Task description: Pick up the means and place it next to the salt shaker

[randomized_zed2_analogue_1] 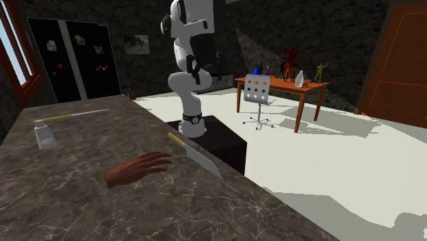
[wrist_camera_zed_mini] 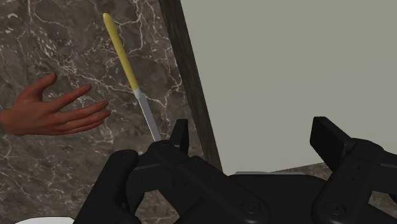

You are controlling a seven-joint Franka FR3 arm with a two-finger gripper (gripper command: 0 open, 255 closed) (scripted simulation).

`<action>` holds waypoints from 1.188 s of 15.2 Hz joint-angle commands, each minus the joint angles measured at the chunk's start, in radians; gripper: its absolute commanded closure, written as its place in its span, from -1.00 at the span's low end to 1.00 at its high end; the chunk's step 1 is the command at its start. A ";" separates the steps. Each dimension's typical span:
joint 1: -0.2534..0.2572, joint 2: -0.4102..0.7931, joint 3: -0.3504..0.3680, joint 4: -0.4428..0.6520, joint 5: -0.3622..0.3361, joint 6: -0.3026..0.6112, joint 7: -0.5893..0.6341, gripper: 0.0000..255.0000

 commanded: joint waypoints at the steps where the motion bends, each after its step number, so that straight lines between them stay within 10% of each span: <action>1: -0.001 0.050 -0.019 -0.017 -0.017 0.066 -0.040 -1.00; 18: 0.002 0.587 -0.193 0.027 -0.043 0.551 -0.383 -1.00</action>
